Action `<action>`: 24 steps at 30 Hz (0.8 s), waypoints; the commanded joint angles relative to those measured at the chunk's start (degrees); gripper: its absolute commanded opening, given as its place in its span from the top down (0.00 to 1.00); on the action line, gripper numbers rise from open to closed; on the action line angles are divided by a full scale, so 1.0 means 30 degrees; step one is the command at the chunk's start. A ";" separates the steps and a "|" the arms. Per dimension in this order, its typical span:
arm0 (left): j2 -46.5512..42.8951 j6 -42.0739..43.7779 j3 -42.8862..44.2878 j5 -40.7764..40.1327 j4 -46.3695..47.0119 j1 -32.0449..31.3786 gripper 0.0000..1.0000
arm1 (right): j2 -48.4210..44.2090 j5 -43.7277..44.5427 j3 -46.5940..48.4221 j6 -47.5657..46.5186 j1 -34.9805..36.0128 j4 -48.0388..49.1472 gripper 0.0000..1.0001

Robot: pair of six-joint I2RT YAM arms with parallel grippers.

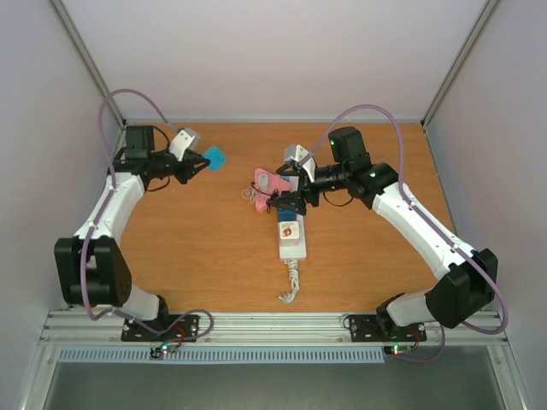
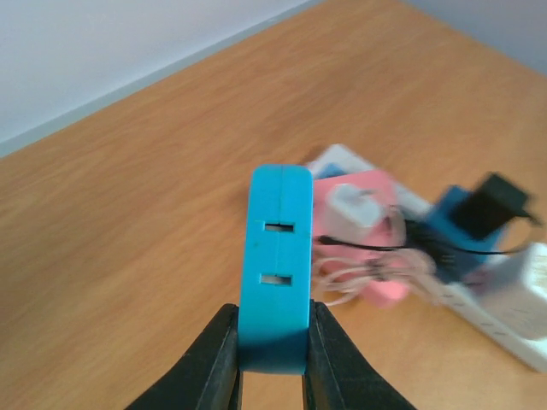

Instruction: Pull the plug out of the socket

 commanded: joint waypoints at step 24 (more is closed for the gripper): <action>1.1795 0.6577 0.8079 -1.7881 0.5762 0.2589 0.99 | 0.1517 0.1194 0.0685 0.1768 -0.0317 0.1861 0.01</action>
